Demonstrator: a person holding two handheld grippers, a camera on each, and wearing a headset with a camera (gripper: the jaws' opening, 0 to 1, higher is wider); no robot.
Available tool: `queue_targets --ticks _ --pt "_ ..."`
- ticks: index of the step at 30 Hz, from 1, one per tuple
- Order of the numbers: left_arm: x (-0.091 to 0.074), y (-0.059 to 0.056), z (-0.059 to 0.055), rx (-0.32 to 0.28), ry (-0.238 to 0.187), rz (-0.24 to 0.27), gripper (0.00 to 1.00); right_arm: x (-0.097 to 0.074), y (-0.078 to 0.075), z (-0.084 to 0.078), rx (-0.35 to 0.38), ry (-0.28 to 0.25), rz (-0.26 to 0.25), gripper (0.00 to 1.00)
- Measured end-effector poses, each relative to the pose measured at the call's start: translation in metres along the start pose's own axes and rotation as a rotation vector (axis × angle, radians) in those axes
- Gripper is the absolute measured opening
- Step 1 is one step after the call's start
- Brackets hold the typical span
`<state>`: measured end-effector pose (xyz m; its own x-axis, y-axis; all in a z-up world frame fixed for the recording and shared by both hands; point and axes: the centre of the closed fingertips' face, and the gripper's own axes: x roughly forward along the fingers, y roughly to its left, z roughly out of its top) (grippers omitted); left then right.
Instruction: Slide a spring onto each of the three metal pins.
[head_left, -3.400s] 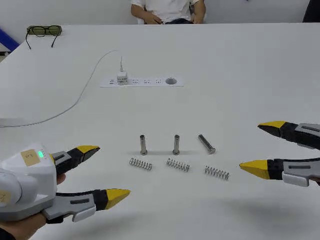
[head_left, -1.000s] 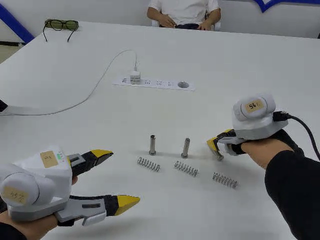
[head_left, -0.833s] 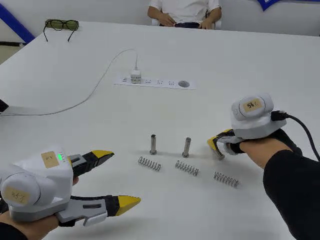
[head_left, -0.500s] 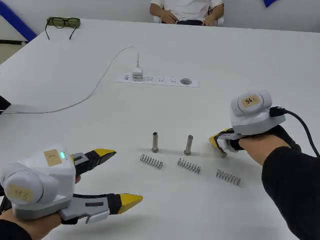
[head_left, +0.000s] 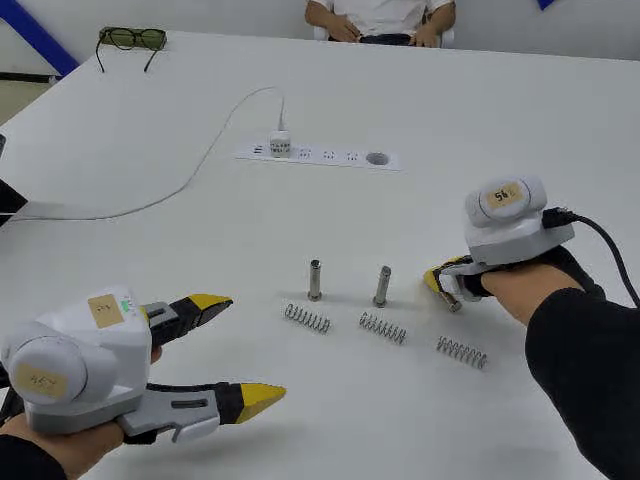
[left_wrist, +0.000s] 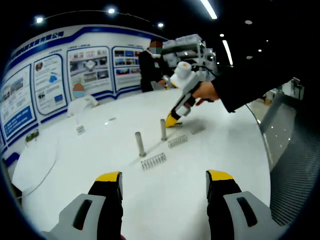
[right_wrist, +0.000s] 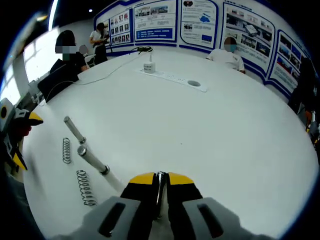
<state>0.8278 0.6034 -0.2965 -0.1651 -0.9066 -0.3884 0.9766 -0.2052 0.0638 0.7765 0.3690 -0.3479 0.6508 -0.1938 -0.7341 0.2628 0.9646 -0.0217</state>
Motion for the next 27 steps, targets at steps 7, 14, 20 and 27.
queue_targets --ticks 7,14,20,27 --pt "0.0 0.001 -0.001 -0.005 -0.001 0.003 0.69 0.001 0.004 -0.003 0.002 -0.002 -0.001 0.09" --pt "-0.001 0.001 0.002 -0.006 -0.009 0.006 0.69 -0.004 0.007 -0.004 -0.002 0.003 0.002 0.09" --pt "-0.001 0.001 0.002 -0.005 -0.01 0.01 0.69 -0.017 0.008 0.002 -0.015 -0.027 0.0 0.09" --pt "-0.001 -0.001 0.006 0.002 -0.016 0.005 0.69 -0.033 0.008 0.008 -0.016 -0.062 -0.005 0.09"
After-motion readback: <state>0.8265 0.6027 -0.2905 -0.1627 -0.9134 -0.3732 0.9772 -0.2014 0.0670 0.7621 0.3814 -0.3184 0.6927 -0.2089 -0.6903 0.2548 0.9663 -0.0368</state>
